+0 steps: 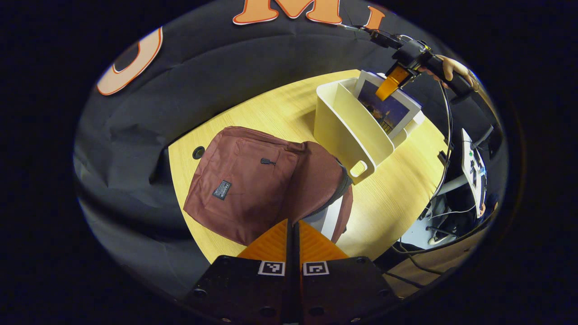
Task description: Open the schoolbag, grab two books from the bookshelf and put them into the schoolbag.
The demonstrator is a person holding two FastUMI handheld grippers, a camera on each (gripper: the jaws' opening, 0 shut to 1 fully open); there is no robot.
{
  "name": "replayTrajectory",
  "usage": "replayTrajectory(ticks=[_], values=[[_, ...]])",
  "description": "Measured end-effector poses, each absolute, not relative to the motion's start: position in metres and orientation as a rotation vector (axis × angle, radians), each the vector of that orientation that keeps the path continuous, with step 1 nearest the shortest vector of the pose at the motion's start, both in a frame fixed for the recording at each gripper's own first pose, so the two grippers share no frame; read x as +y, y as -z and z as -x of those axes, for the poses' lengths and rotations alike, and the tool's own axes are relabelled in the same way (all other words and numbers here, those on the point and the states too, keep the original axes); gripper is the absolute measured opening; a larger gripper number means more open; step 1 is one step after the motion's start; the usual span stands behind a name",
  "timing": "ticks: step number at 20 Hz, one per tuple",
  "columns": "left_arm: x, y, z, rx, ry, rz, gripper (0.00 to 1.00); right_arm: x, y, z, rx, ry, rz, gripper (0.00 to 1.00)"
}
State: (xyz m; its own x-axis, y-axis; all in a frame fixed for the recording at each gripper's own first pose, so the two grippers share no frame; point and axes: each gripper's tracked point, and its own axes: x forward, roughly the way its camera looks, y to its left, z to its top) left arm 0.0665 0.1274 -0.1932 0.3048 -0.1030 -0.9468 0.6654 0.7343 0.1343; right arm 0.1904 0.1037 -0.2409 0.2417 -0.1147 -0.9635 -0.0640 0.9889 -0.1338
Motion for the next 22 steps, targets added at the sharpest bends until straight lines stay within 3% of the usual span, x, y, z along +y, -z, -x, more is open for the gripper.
replayTrajectory(ticks=[10,16,22], values=[[0.127,0.194,-0.065,1.153,0.564,-0.561,0.01,0.11,0.131,-0.173,1.164,0.037,0.127,0.32],[0.13,0.197,-0.066,1.156,0.565,-0.555,0.01,0.14,0.062,-0.129,1.015,-0.017,-0.073,0.31],[0.13,0.194,-0.073,1.134,0.555,-0.574,0.01,0.186,0.077,-0.052,1.02,-0.148,-0.342,0.3]])
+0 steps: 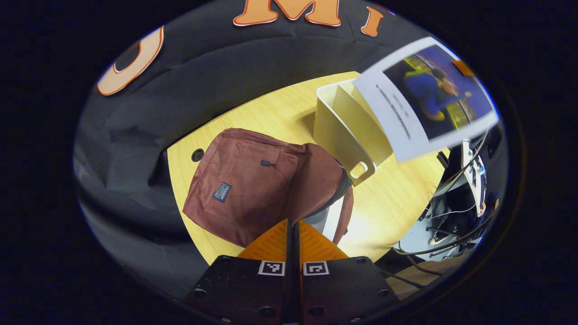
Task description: Open the schoolbag, grab two books from the bookshelf and put them into the schoolbag.
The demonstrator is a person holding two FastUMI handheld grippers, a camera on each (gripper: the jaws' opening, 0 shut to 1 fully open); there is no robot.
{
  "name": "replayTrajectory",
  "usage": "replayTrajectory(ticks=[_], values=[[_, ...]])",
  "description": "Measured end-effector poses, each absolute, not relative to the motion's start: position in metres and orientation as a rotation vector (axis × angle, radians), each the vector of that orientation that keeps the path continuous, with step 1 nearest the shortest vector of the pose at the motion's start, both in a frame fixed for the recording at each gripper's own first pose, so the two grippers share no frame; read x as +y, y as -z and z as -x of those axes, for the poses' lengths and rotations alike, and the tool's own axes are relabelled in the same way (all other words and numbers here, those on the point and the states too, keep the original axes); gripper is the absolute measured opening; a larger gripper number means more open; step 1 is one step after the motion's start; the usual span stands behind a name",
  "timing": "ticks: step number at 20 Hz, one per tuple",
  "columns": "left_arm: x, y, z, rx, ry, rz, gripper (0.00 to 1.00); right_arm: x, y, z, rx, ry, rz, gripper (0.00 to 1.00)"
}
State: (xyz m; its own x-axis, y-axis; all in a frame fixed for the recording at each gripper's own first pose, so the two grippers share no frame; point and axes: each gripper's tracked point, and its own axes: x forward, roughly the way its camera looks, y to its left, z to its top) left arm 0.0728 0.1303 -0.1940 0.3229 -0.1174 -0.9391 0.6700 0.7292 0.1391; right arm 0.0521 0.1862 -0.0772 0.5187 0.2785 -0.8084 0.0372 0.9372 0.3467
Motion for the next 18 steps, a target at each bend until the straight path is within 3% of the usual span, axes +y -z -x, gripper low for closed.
replayTrajectory(ticks=[5,9,18], values=[[0.13,0.19,-0.074,1.112,0.556,-0.588,0.01,0.223,0.15,-0.008,1.106,-0.198,-0.549,0.31],[0.127,0.185,-0.072,1.097,0.566,-0.599,0.01,0.241,0.211,0.0,1.117,-0.163,-0.795,0.31],[0.116,0.174,-0.069,1.078,0.579,-0.606,0.01,0.273,0.292,-0.036,0.98,-0.045,-1.045,0.31]])
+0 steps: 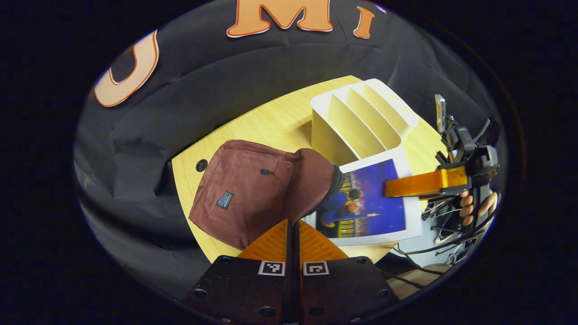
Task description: Open the schoolbag, grab two books from the bookshelf and put them into the schoolbag.
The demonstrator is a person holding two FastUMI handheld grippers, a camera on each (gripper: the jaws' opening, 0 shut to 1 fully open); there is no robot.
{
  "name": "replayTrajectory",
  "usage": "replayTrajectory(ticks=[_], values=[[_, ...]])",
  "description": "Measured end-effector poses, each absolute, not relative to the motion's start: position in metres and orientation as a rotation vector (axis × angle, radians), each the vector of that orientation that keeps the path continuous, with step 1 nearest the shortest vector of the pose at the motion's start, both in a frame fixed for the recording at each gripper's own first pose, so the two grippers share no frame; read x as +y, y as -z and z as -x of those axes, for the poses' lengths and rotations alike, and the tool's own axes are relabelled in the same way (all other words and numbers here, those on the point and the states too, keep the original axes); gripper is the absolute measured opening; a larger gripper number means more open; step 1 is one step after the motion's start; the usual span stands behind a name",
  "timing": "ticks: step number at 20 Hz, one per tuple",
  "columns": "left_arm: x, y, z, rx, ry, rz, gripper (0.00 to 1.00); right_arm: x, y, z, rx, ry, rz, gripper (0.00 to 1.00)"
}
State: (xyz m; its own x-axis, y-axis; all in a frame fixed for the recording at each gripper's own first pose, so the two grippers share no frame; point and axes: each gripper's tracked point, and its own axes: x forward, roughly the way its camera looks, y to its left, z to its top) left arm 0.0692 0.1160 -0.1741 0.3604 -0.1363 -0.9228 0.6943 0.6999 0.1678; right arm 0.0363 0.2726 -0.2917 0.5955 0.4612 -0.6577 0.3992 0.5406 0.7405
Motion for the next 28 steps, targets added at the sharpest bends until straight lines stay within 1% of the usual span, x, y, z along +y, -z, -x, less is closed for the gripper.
replayTrajectory(ticks=[5,14,16,18,20,21,22,23,24,25,27,28], values=[[0.106,0.166,-0.065,1.058,0.597,-0.632,0.0,0.312,0.31,-0.066,0.906,-0.059,-1.058,0.3],[0.094,0.162,-0.056,1.04,0.613,-0.662,0.01,0.354,0.33,-0.105,0.837,-0.011,-1.09,0.3],[0.093,0.165,-0.055,1.047,0.619,-0.654,0.01,0.361,0.334,-0.107,0.844,-0.002,-1.09,0.3],[0.093,0.165,-0.056,1.057,0.621,-0.624,0.01,0.367,0.338,-0.102,0.909,0.01,-1.083,0.31],[0.099,0.167,-0.059,1.062,0.603,-0.613,0.01,0.358,0.353,-0.087,1.013,0.078,-1.019,0.4],[0.101,0.168,-0.06,1.068,0.595,-0.603,0.01,0.349,0.359,-0.078,1.053,0.112,-0.977,0.65],[0.103,0.17,-0.06,1.075,0.595,-0.591,0.01,0.345,0.364,-0.071,1.091,0.119,-0.942,0.55],[0.105,0.172,-0.058,1.081,0.596,-0.582,0.0,0.341,0.366,-0.064,1.119,0.117,-0.914,0.49],[0.106,0.174,-0.059,1.083,0.594,-0.577,0.01,0.338,0.364,-0.056,1.146,0.114,-0.874,0.75],[0.106,0.177,-0.059,1.088,0.593,-0.571,0.01,0.332,0.362,-0.048,1.161,0.101,-0.839,0.92],[0.105,0.181,-0.058,1.098,0.594,-0.553,0.0,0.315,0.351,-0.034,1.173,0.094,-0.799,0.98],[0.104,0.181,-0.057,1.099,0.596,-0.547,0.01,0.305,0.347,-0.03,1.169,0.098,-0.792,0.98]])
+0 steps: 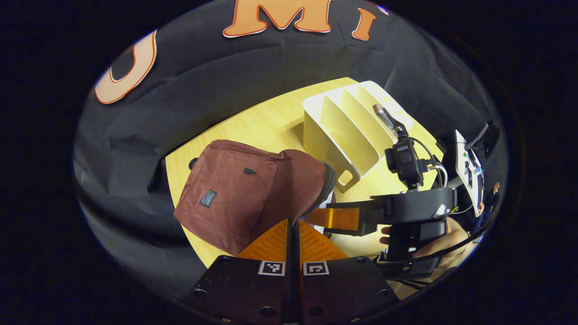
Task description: Open the schoolbag, grab two books from the bookshelf and put them into the schoolbag.
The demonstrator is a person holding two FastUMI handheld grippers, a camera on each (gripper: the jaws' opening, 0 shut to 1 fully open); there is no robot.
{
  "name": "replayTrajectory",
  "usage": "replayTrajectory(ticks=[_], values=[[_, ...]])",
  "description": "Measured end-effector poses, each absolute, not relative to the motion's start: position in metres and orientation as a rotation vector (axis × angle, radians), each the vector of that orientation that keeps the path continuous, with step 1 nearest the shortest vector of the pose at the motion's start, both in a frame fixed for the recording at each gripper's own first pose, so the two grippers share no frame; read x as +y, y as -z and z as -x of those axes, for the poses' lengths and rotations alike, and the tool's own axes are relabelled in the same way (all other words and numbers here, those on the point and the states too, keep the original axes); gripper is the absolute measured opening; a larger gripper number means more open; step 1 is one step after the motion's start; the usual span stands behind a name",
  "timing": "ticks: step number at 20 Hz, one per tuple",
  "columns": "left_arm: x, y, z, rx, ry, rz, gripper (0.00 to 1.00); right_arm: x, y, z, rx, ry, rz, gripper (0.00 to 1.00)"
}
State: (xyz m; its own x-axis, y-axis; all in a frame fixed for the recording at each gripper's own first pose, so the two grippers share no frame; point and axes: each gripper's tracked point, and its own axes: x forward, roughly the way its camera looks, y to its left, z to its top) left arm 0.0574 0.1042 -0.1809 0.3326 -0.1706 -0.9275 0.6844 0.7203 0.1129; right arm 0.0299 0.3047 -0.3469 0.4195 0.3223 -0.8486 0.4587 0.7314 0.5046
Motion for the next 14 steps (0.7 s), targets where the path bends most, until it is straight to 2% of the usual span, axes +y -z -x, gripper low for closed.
replayTrajectory(ticks=[4,7,9,12,14], values=[[0.103,0.189,-0.054,1.104,0.59,-0.546,0.02,0.257,0.342,-0.014,1.155,0.121,-0.762,0.98],[0.096,0.194,-0.045,1.122,0.597,-0.513,0.1,0.223,0.339,-0.005,1.157,0.133,-0.772,0.98],[0.092,0.198,-0.04,1.135,0.575,-0.492,0.29,0.202,0.338,-0.001,1.165,0.137,-0.758,0.98],[0.092,0.198,-0.036,1.134,0.491,-0.458,0.65,0.167,0.33,0.008,1.186,0.12,-0.716,0.98],[0.087,0.199,-0.033,1.133,0.439,-0.411,0.68,0.143,0.325,0.016,1.199,0.1,-0.673,0.98]])
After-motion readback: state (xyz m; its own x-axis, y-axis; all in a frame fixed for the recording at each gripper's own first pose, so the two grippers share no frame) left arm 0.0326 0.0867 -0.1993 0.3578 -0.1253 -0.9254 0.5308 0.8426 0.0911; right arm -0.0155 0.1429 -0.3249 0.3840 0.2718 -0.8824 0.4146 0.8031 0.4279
